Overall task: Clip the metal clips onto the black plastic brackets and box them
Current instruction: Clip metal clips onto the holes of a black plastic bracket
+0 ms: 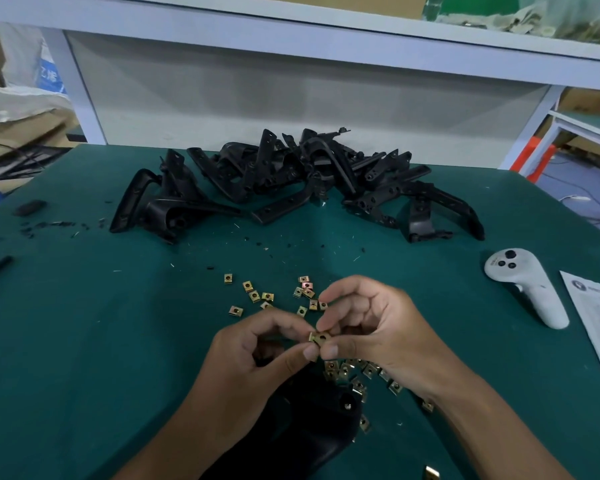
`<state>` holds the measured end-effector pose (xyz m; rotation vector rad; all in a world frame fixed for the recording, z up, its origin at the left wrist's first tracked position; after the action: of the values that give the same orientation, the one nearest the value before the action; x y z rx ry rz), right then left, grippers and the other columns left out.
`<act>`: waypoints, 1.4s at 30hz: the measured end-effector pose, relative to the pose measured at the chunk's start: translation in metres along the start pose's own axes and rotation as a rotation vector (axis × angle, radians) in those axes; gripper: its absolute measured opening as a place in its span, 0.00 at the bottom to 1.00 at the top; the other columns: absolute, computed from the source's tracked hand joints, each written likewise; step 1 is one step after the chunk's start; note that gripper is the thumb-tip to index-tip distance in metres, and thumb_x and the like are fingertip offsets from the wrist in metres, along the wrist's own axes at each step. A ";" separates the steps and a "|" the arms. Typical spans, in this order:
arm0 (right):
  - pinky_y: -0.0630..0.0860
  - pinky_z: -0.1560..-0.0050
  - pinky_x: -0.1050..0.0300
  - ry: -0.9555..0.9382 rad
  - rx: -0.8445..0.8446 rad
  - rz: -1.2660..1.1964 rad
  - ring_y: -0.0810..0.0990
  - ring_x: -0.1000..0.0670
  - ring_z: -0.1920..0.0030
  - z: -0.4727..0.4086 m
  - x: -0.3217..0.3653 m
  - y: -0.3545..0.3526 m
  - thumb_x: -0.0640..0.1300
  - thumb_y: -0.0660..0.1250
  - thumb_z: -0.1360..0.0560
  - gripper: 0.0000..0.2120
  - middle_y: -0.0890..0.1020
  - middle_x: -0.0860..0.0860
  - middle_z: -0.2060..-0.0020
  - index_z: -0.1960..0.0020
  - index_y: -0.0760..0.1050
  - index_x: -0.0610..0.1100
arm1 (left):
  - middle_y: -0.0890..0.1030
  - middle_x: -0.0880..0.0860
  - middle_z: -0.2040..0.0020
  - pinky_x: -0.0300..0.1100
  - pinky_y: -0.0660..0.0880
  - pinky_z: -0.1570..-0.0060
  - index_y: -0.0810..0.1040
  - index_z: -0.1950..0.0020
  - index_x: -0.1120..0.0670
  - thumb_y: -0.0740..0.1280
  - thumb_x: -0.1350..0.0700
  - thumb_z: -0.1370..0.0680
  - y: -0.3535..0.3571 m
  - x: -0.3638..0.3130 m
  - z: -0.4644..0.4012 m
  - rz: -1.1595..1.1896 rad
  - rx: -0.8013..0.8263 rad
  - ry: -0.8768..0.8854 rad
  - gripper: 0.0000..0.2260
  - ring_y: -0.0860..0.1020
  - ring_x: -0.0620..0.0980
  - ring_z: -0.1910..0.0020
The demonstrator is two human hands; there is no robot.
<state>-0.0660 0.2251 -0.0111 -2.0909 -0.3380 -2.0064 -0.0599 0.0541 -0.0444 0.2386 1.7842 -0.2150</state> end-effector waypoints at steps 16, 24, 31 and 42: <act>0.80 0.53 0.64 -0.065 -0.204 0.080 0.84 0.54 0.58 0.001 0.012 -0.028 0.39 0.79 0.36 0.18 0.85 0.51 0.60 0.49 0.79 0.43 | 0.86 0.51 0.55 0.30 0.77 0.56 0.83 0.54 0.45 0.73 0.47 0.31 -0.025 -0.004 -0.007 0.006 -0.249 -0.013 0.07 0.85 0.48 0.54; 0.79 0.54 0.63 0.041 -0.094 0.039 0.85 0.53 0.50 -0.001 -0.003 -0.006 0.40 0.76 0.28 0.15 0.87 0.49 0.49 0.46 0.82 0.56 | 0.79 0.34 0.37 0.30 0.76 0.60 0.72 0.34 0.32 0.69 0.39 0.22 -0.020 0.002 -0.005 -0.250 -0.146 -0.007 0.17 0.78 0.38 0.67; 0.75 0.63 0.64 0.131 -0.068 -0.025 0.83 0.54 0.54 -0.002 -0.010 -0.004 0.46 0.80 0.34 0.15 0.86 0.50 0.50 0.50 0.81 0.56 | 0.86 0.47 0.48 0.34 0.78 0.55 0.81 0.49 0.40 0.72 0.39 0.28 -0.016 -0.002 -0.006 -0.069 -0.083 -0.071 0.11 0.84 0.43 0.53; 0.76 0.60 0.66 0.125 -0.055 -0.003 0.84 0.55 0.52 -0.002 -0.014 -0.009 0.43 0.76 0.28 0.11 0.87 0.49 0.48 0.48 0.82 0.55 | 0.86 0.50 0.50 0.31 0.77 0.53 0.82 0.52 0.49 0.84 0.59 0.38 -0.013 -0.014 -0.009 -0.121 0.079 0.037 0.19 0.83 0.44 0.55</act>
<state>-0.0709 0.2328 -0.0246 -1.9846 -0.2667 -2.1591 -0.0686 0.0432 -0.0291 0.1915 1.8306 -0.3702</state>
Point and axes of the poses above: each hand's wrist, its own z-axis away from the middle knuckle, its own y-axis out of the palm, x = y × z, the point moved 5 cm from there along -z, towards the middle knuckle
